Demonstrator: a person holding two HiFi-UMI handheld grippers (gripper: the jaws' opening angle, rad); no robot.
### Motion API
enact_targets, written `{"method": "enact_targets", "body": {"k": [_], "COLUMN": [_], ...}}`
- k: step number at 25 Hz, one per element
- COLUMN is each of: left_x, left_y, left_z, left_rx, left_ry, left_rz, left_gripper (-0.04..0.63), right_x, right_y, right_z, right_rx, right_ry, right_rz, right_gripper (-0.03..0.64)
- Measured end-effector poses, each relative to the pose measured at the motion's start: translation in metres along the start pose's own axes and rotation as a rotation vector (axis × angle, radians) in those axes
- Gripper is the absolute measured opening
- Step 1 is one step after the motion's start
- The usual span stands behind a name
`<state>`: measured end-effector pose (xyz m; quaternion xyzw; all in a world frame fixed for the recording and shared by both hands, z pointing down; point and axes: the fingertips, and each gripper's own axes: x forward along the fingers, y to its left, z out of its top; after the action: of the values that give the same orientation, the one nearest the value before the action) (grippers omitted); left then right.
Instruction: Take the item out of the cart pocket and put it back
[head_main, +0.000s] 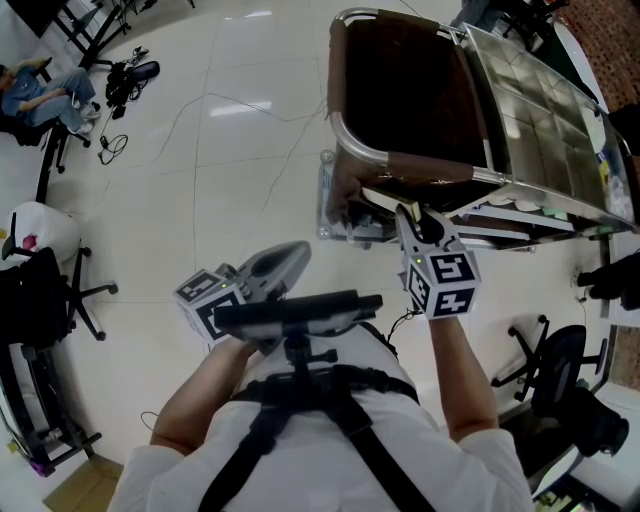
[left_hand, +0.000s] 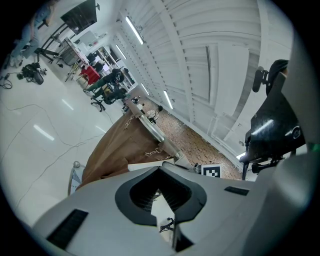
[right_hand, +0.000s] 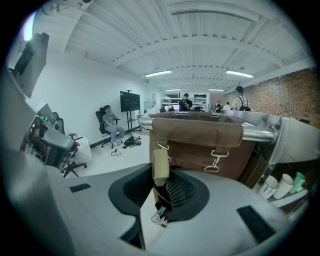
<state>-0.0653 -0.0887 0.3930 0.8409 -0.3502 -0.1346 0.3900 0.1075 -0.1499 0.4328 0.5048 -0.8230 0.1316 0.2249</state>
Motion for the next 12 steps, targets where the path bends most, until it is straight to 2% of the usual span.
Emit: {"method": "enact_targets", "body": {"k": [12], "left_x": [0.0082], "left_y": [0.0072], "left_z": [0.0026], "left_rx": [0.005], "left_ry": [-0.005], "left_rz": [-0.006], "left_gripper": [-0.006], "right_x": [-0.0012], "right_y": [-0.0063], "right_z": [0.0035], "right_rx": [0.005], "right_ry": [-0.007], "right_rz": [-0.007], "right_gripper": [0.077]}}
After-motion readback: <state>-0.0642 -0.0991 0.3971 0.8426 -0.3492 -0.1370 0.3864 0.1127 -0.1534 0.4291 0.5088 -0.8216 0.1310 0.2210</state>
